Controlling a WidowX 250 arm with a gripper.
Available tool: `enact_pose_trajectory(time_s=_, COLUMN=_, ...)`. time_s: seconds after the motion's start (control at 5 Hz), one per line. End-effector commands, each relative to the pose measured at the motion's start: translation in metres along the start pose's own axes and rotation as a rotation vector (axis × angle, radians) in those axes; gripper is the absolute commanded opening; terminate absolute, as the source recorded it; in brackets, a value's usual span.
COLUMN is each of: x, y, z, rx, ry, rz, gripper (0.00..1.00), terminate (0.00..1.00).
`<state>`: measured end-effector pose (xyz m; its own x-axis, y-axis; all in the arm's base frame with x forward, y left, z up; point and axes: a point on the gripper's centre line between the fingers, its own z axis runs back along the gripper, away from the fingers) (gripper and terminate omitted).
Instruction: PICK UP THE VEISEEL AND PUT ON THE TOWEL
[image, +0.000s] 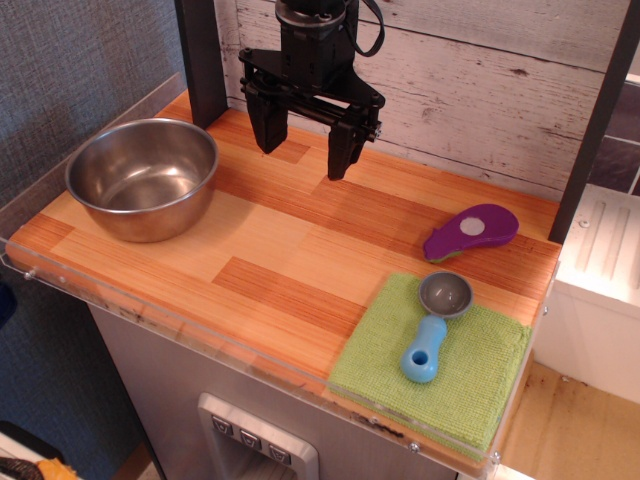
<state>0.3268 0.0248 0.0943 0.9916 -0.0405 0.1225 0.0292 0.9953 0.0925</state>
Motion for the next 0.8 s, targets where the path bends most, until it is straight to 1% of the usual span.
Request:
enact_pose_trajectory(time_s=0.0, x=0.000, y=0.000, z=0.000, rx=0.000, ry=0.000, rz=0.000, gripper=1.00, terminate=0.00)
enact_pose_trajectory(time_s=0.2, x=-0.008, y=0.020, z=0.008, rx=0.006, ry=-0.015, rz=0.045, gripper=1.00, terminate=0.00)
enact_pose_trajectory(time_s=0.4, x=-0.026, y=0.055, z=0.012, rx=0.076, ry=0.008, rz=0.169, gripper=1.00, terminate=0.00)
enact_pose_trajectory(time_s=0.6, x=-0.041, y=0.083, z=0.008, rx=0.140, ry=0.040, rz=0.234, gripper=1.00, terminate=0.00)
